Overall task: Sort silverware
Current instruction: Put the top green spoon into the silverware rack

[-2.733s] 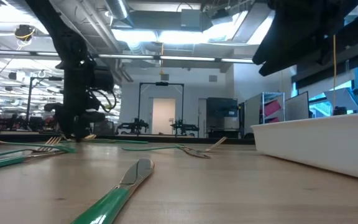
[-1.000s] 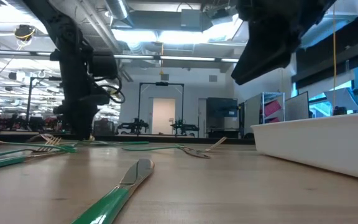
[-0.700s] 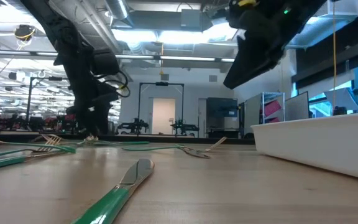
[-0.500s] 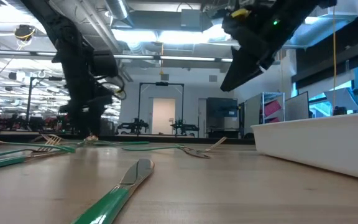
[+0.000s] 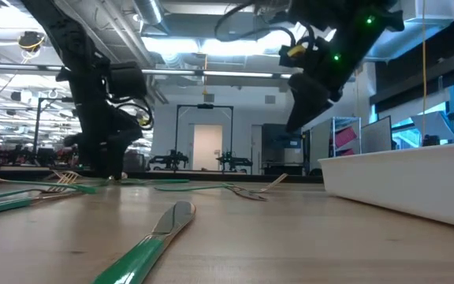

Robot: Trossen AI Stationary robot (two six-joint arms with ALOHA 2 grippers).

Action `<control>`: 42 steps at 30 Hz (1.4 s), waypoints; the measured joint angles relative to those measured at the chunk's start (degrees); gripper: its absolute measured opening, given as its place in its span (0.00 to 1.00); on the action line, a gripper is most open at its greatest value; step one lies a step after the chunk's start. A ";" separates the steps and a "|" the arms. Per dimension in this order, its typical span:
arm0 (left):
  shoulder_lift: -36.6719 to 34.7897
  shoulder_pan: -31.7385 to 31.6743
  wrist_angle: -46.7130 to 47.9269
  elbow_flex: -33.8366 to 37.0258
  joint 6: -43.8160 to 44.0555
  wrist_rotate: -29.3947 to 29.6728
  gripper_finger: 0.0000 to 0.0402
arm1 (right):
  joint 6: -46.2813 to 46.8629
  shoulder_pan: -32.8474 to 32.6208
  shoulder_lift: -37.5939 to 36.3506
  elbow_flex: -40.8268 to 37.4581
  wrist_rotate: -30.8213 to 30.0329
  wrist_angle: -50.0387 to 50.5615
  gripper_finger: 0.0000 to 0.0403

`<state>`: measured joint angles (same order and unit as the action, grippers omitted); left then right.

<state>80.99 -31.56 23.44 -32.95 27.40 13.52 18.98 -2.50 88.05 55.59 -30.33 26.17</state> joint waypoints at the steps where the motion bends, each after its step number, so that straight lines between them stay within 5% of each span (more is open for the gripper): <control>1: 0.06 -0.14 0.08 -0.56 -1.53 1.34 0.45 | 0.01 -0.03 0.00 -0.10 -0.06 0.36 0.39; 6: -3.45 0.41 2.74 -4.18 -5.38 6.04 0.44 | 0.05 -0.09 0.00 -0.23 -0.37 1.05 0.39; 12: -8.45 4.26 10.48 -2.38 4.04 5.90 0.45 | 0.09 -0.09 0.00 -0.23 -1.31 0.93 0.39; 23: -5.61 3.46 -2.18 4.54 7.47 3.51 0.32 | -1.29 -0.09 0.00 -0.22 -4.41 0.95 0.39; 31: -2.70 3.07 -7.48 4.50 2.17 3.40 0.13 | 1.74 -0.14 -0.08 -0.21 -3.58 3.18 0.39; 35: -3.07 3.07 -16.34 4.54 1.82 -1.84 0.02 | 4.85 -0.15 -0.52 -0.21 -3.52 8.74 0.39; 42: -8.85 0.84 -26.15 3.11 -2.40 -12.69 0.01 | 9.59 -2.61 -0.68 -0.19 -1.00 11.74 0.39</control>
<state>72.14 -30.72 -2.72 -29.84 25.00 0.82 28.57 -5.11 87.37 55.40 -31.33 37.91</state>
